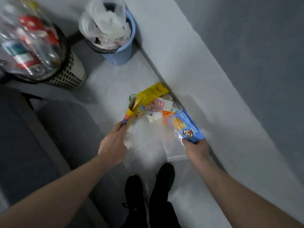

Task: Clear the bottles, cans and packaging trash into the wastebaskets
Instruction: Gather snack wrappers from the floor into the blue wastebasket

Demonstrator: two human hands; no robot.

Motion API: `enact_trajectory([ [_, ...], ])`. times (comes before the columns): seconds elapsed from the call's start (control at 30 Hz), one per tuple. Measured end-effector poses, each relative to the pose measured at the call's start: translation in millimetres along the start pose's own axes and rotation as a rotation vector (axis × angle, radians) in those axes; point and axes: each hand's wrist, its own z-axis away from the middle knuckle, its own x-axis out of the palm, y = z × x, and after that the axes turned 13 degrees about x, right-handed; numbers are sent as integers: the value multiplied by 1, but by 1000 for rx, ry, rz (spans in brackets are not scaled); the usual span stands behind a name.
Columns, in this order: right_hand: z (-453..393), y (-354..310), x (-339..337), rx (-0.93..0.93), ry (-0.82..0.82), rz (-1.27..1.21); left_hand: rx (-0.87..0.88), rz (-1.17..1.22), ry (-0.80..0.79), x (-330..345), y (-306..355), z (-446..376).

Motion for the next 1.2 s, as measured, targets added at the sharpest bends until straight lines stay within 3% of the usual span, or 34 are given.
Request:
enact_trajectory([
  [0.13,90,-15,-62,-51,12,13,-17,153,41,-65,55,77],
  [0.37,261,-57,-160,-85,31,25,-69,137,51,-206,133,216],
  [0.6,376,-91,-247,-353,-13,212,-47,79,187,-321,189,325],
  [0.87,396,-129,-283,-544,-13,278,-51,92,361,-367,215,374],
  [1.2,443,-205,-290,-600,38,185,-6,105,393,-430,219,361],
])
